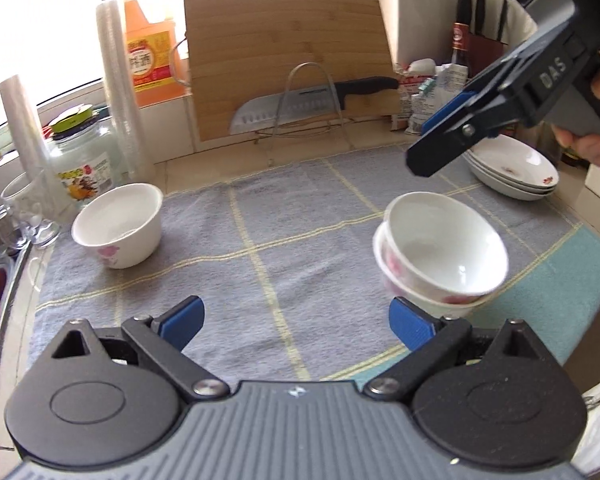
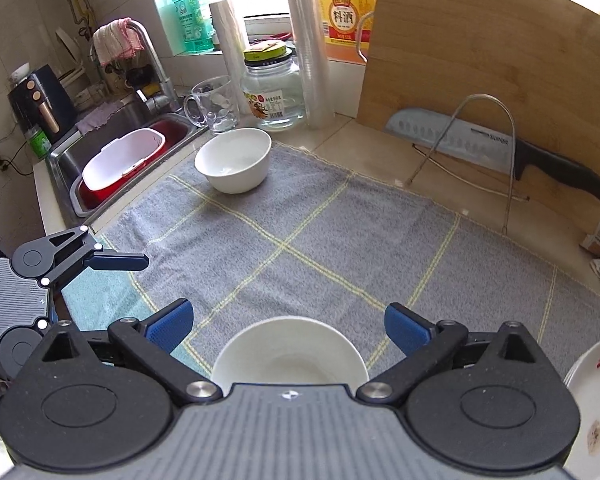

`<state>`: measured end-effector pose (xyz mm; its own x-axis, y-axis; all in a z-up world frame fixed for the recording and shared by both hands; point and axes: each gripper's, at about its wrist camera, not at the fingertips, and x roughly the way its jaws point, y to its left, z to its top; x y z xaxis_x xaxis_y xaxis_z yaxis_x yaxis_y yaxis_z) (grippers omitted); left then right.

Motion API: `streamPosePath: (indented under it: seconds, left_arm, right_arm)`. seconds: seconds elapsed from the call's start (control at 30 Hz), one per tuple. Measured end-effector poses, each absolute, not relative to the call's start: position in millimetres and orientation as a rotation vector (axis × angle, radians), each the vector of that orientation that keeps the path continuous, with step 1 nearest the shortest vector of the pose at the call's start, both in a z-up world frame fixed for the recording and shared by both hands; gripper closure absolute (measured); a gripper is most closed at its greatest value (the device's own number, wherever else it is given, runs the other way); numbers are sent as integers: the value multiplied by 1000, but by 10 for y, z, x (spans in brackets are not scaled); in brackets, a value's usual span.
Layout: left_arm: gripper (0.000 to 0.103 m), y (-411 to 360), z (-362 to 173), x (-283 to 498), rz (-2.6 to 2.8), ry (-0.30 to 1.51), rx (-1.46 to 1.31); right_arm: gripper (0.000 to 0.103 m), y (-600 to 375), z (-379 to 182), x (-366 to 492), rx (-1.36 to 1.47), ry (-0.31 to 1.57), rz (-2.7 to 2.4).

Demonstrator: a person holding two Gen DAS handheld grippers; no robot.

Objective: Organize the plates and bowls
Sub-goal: 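Move the right gripper toward another white bowl near the jar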

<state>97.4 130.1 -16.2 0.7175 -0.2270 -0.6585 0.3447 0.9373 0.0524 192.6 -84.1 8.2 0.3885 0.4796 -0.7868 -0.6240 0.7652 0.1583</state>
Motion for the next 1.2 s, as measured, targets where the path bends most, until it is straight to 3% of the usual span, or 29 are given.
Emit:
streamPosePath:
  seconds: [0.43,1.2]
  left_arm:
    - [4,2424,-409,1526,-85,678,118]
    - [4,2582,-730,2283,-187,636,189]
  right_arm:
    - [0,324,126,2412,-233,965,764]
    - [0,1199,-429,3450,-209,1054,766]
